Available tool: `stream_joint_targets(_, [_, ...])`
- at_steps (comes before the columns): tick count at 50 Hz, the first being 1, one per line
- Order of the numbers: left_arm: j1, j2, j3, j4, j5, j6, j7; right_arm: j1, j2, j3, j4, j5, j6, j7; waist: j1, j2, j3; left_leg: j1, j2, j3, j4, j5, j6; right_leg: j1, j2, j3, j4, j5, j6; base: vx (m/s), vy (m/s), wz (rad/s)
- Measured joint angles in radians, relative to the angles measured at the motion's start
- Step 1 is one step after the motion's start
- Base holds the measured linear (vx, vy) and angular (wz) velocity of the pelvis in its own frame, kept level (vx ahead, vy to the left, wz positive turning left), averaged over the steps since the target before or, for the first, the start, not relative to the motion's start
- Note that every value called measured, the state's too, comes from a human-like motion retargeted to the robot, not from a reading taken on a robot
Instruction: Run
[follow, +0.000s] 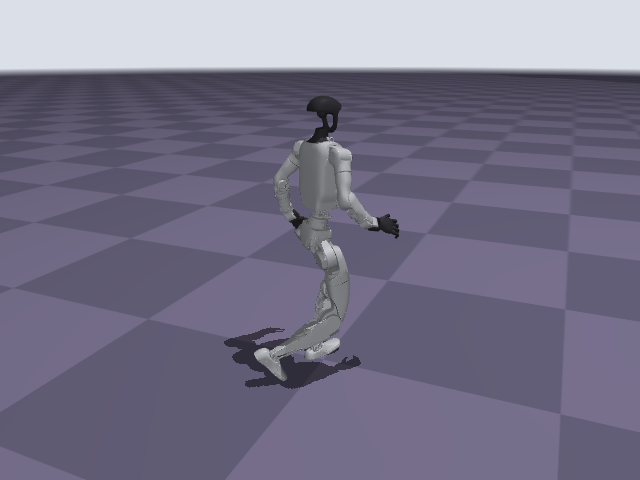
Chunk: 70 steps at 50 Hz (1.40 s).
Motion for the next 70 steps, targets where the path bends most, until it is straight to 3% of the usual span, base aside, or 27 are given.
stream_joint_targets(3, [-0.078, -0.003, -0.016, -0.014, 0.008, 0.009, 0.067, 0.045, 0.028, 0.021, 0.137, -0.035, 0.054, -0.011, -0.042, -0.02, 0.03, 0.066, -0.043, -0.024, 0.092, -0.092, 0.065, -0.103, -0.063, 0.021, 0.274, 0.023, -0.031, 0.0, 0.0, 0.0])
stream_joint_targets(7, [-0.284, -0.006, -0.08, -0.066, 0.002, 0.026, 0.145, 0.052, 0.064, 0.036, 0.4, -0.07, 0.099, -0.01, -0.088, -0.004, 0.067, 0.23, -0.054, -0.074, 0.027, -0.142, 0.067, -0.321, -0.093, 0.032, 0.417, -0.093, -0.138, 0.0, 0.01, 0.0])
stream_joint_targets(10, [-0.392, -0.014, -0.122, -0.158, -0.005, 0.016, 0.15, 0.1, 0.045, 0.035, 0.509, -0.063, 0.105, 0.022, -0.122, 0.04, 0.077, 0.407, -0.043, -0.111, -0.103, -0.112, 0.028, -0.426, -0.064, -0.002, 0.305, -0.171, -0.168, 0.02, 0.0, -0.02])
stream_joint_targets(15, [-0.479, -0.015, -0.176, -0.288, -0.009, -0.048, 0.123, 0.183, 0.013, 0.002, 0.536, -0.017, 0.091, 0.055, -0.156, 0.119, 0.045, 0.59, 0.057, -0.135, -0.185, 0.045, -0.106, -0.471, 0.084, -0.068, -0.132, -0.2, -0.136, 0.04, -0.07, -0.01])
stream_joint_targets(18, [-0.465, -0.013, -0.2, -0.315, 0.001, -0.073, 0.104, 0.201, 0.014, -0.017, 0.502, 0.01, 0.079, 0.034, -0.147, 0.16, 0.016, 0.567, 0.149, -0.131, 0.013, 0.139, -0.16, -0.435, 0.184, -0.078, -0.294, -0.18, -0.137, -0.02, -0.09, -0.07])
stream_joint_targets(20, [-0.428, -0.02, -0.213, -0.308, 0.004, -0.07, 0.083, 0.188, 0.02, -0.023, 0.468, 0.027, 0.068, 0.01, -0.133, 0.171, 0.011, 0.529, 0.205, -0.116, 0.217, 0.202, -0.162, -0.408, 0.219, -0.079, -0.273, -0.186, -0.165, -0.07, -0.07, -0.21])
stream_joint_targets(23, [-0.366, -0.023, -0.216, -0.247, 0.017, -0.03, 0.049, 0.111, 0.017, -0.024, 0.389, 0.034, 0.061, -0.035, -0.092, 0.187, 0.034, 0.401, 0.319, -0.098, 0.599, 0.214, -0.114, -0.356, 0.267, -0.084, -0.186, -0.285, -0.246, -0.07, -0.07, -0.27])
stream_joint_targets(25, [-0.326, -0.025, -0.208, -0.178, 0.035, 0.008, 0.032, 0.032, 0.008, -0.018, 0.331, 0.018, 0.063, -0.067, -0.056, 0.19, 0.059, 0.288, 0.385, -0.095, 0.813, 0.158, -0.057, -0.316, 0.289, -0.078, -0.146, -0.366, -0.286, -0.06, -0.06, -0.26])
stream_joint_targets(28, [-0.269, -0.018, -0.173, -0.077, 0.066, 0.041, 0.006, -0.104, -0.008, -0.014, 0.216, -0.005, 0.068, -0.094, -0.007, 0.174, 0.077, 0.075, 0.413, -0.094, 0.92, 0.048, 0.01, -0.243, 0.292, -0.061, -0.171, -0.43, -0.294, -0.02, -0.02, -0.07])
stream_joint_targets(31, [-0.162, 0.009, -0.122, -0.039, 0.068, 0.036, -0.023, -0.158, -0.016, -0.02, 0.068, 0.013, 0.052, -0.085, 0.033, 0.138, 0.064, -0.066, 0.369, -0.059, 0.757, -0.015, 0.019, -0.138, 0.268, -0.035, -0.254, -0.386, -0.242, 0.01, 0.02, -0.04])
stream_joint_targets(35, [-0.034, 0.031, -0.055, -0.021, 0.046, 0.013, -0.063, -0.13, -0.021, -0.02, -0.09, 0.045, 0.009, -0.035, 0.064, 0.075, 0.021, -0.108, 0.224, -0.004, 0.277, 0.007, -0.05, -0.01, 0.181, -0.025, -0.34, -0.212, -0.117, 0.04, 0.07, 0.07])
stream_joint_targets(38, [0.012, 0.02, -0.027, -0.023, 0.028, 0.009, -0.062, -0.086, -0.024, -0.011, -0.119, 0.033, -0.013, -0.004, 0.045, 0.02, -0.011, -0.052, 0.073, 0.006, -0.056, 0.072, -0.068, 0.008, 0.068, -0.027, -0.246, -0.097, -0.04, 0.01, 0.07, 0.24])
stream_joint_targets(40, [0.02, 0.007, -0.022, -0.027, 0.028, 0.008, -0.046, -0.048, -0.018, -0.001, -0.099, 0.016, -0.012, 0.009, 0.026, 0.001, -0.015, -0.033, 0.022, -0.001, -0.061, 0.059, -0.044, 0.002, 0.014, -0.024, -0.114, -0.034, -0.017, 0.0, 0.0, 0.0])
stream_joint_targets(42, [0.002, 0.0, -0.024, -0.034, 0.036, 0.01, -0.016, -0.01, -0.005, 0.011, -0.039, -0.007, 0.009, 0.012, 0.003, -0.014, -0.008, -0.001, -0.02, -0.016, -0.005, 0.01, 0.008, -0.032, -0.037, -0.011, 0.061, 0.011, -0.011, -0.01, 0.03, 0.02])
stream_joint_targets(45, [-0.092, -0.002, -0.045, -0.038, 0.045, 0.024, 0.049, 0.02, 0.032, 0.032, 0.127, -0.049, 0.066, 0.008, -0.036, -0.023, 0.024, 0.069, -0.056, -0.044, 0.068, -0.083, 0.07, -0.143, -0.099, 0.012, 0.307, 0.01, -0.053, -0.01, 0.04, -0.02])
stream_joint_targets(50, [-0.323, -0.007, -0.123, -0.104, 0.03, 0.035, 0.099, 0.065, 0.056, 0.052, 0.444, -0.091, 0.11, 0.047, -0.093, 0.02, 0.062, 0.304, -0.059, -0.105, -0.045, -0.128, 0.054, -0.373, -0.11, 0.007, 0.374, -0.147, -0.161, 0.0, 0.02, -0.08])
stream_joint_targets(57, [-0.485, 0.002, -0.185, -0.292, 0.005, -0.028, 0.071, 0.205, -0.007, 0.0, 0.567, -0.068, 0.117, 0.126, -0.143, 0.133, 0.052, 0.608, 0.045, -0.153, -0.207, -0.014, -0.086, -0.473, 0.074, -0.062, -0.132, -0.233, -0.135, 0.04, -0.04, -0.02])
stream_joint_targets(62, [-0.459, -0.002, -0.206, -0.322, 0.011, -0.052, 0.052, 0.226, -0.016, -0.022, 0.546, -0.053, 0.113, 0.1, -0.132, 0.175, 0.029, 0.611, 0.154, -0.14, 0.076, 0.08, -0.141, -0.428, 0.189, -0.054, -0.227, -0.246, -0.168, -0.02, -0.08, -0.08])
stream_joint_targets(66, [-0.375, -0.021, -0.209, -0.249, 0.015, -0.007, 0.01, 0.135, -0.014, -0.022, 0.467, -0.035, 0.112, 0.039, -0.093, 0.209, 0.043, 0.461, 0.298, -0.112, 0.538, 0.17, -0.113, -0.361, 0.259, -0.068, -0.153, -0.321, -0.256, -0.05, -0.07, -0.24])
stream_joint_targets(70, [-0.308, -0.028, -0.188, -0.118, 0.048, 0.054, -0.028, -0.047, -0.023, 0.007, 0.346, -0.06, 0.121, -0.02, -0.032, 0.214, 0.064, 0.195, 0.4, -0.104, 0.87, 0.063, -0.008, -0.284, 0.297, -0.06, -0.155, -0.411, -0.295, -0.05, -0.05, -0.26])
